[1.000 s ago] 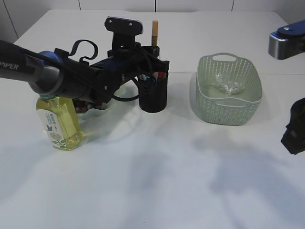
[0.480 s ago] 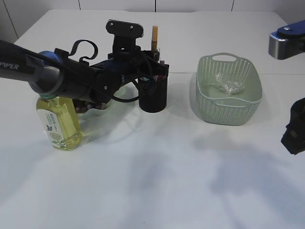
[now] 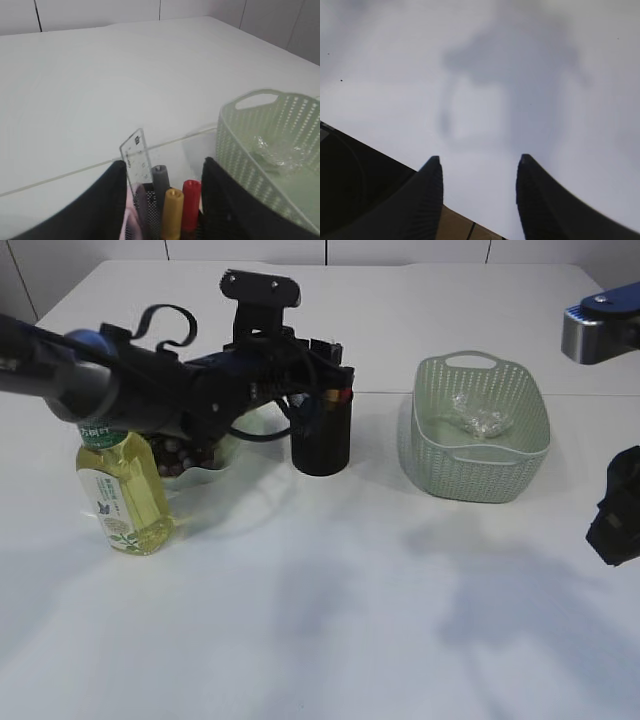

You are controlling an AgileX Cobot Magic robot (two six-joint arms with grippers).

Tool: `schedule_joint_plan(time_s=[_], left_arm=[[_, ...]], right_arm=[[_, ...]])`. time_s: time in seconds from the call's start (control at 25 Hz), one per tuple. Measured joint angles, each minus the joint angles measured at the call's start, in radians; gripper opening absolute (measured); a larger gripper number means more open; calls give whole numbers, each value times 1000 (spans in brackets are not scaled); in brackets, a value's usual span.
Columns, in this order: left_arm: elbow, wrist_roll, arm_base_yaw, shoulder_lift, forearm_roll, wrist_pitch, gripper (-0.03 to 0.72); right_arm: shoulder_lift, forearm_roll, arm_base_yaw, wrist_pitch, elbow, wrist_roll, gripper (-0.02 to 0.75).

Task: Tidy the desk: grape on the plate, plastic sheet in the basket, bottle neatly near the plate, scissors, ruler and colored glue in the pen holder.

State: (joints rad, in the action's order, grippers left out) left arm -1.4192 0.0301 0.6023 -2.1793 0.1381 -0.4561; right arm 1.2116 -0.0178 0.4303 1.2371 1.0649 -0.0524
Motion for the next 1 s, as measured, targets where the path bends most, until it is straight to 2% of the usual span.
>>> schedule_joint_plan(time_s=[0.28, 0.56, 0.8, 1.0], left_arm=[[0, 0, 0, 242, -1, 405, 365], [0, 0, 0, 520, -2, 769, 365], [0, 0, 0, 666, -4, 962, 365], [0, -2, 0, 721, -56, 1013, 365]], right_arm=[[0, 8, 0, 0, 13, 18, 381], [0, 9, 0, 3, 125, 83, 381], [-4, 71, 0, 7, 158, 105, 381], [-6, 150, 0, 7, 158, 105, 382]])
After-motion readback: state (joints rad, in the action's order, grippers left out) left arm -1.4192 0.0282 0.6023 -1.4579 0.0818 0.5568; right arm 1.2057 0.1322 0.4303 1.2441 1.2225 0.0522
